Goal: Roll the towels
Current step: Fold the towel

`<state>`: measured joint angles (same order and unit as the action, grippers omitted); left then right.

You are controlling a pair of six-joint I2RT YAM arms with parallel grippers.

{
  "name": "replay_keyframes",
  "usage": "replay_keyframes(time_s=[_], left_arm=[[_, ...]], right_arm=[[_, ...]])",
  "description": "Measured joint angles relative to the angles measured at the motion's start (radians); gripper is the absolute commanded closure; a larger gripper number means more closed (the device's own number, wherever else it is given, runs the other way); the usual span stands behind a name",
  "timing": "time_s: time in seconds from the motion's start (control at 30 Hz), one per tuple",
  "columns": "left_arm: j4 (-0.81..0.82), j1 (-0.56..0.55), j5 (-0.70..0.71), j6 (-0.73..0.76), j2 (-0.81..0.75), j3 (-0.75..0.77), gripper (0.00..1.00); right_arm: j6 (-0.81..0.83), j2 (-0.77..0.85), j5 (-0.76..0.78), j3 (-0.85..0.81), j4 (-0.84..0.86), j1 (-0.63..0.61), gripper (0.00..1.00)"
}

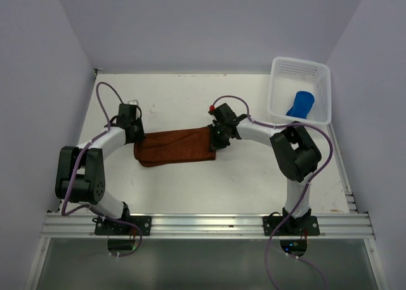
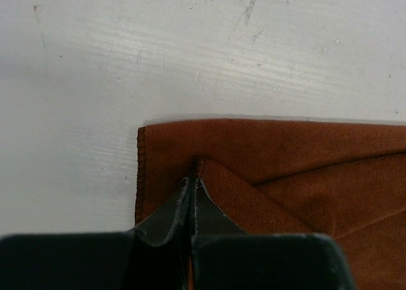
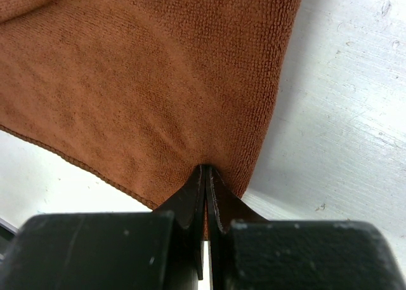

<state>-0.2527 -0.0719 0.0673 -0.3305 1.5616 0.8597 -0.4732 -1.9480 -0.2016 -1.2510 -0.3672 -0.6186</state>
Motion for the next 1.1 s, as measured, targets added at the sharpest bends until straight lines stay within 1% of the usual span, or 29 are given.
replay_keyframes(time_s=[0.17, 0.3, 0.5, 0.53, 0.63, 0.67, 0.73, 0.87, 1.1], left_arm=[[0.0, 0.001, 0.029, -0.001, 0.0, 0.0, 1.0], [0.0, 0.003, 0.082, -0.018, -0.002, 0.0, 1.0], [0.008, 0.017, 0.119, -0.043, -0.05, -0.021, 1.0], [0.009, 0.018, 0.119, -0.044, -0.054, -0.021, 0.96], [0.016, 0.02, 0.101, -0.043, -0.057, -0.021, 0.81], [0.019, 0.02, 0.092, -0.043, -0.057, -0.023, 0.74], [0.023, 0.02, 0.077, -0.044, -0.057, -0.024, 0.69], [0.028, 0.02, 0.051, -0.048, -0.057, -0.029, 0.67], [0.045, 0.021, -0.007, -0.048, -0.04, -0.032, 0.69]], right_arm=[[0.0, -0.001, -0.007, 0.0, 0.0, 0.003, 1.0], [0.0, -0.002, -0.008, 0.0, 0.0, 0.003, 1.0], [0.0, -0.002, -0.008, 0.0, 0.0, 0.003, 1.0], [0.0, -0.002, -0.008, 0.0, 0.0, 0.003, 1.0], [0.0, -0.002, -0.008, 0.0, 0.0, 0.003, 1.0], [0.0, -0.002, -0.008, 0.0, 0.0, 0.003, 1.0], [0.0, -0.002, -0.008, 0.0, 0.0, 0.003, 1.0], [0.002, -0.002, -0.008, 0.0, 0.001, 0.003, 1.0], [0.003, -0.002, -0.008, 0.0, 0.001, 0.003, 1.0]])
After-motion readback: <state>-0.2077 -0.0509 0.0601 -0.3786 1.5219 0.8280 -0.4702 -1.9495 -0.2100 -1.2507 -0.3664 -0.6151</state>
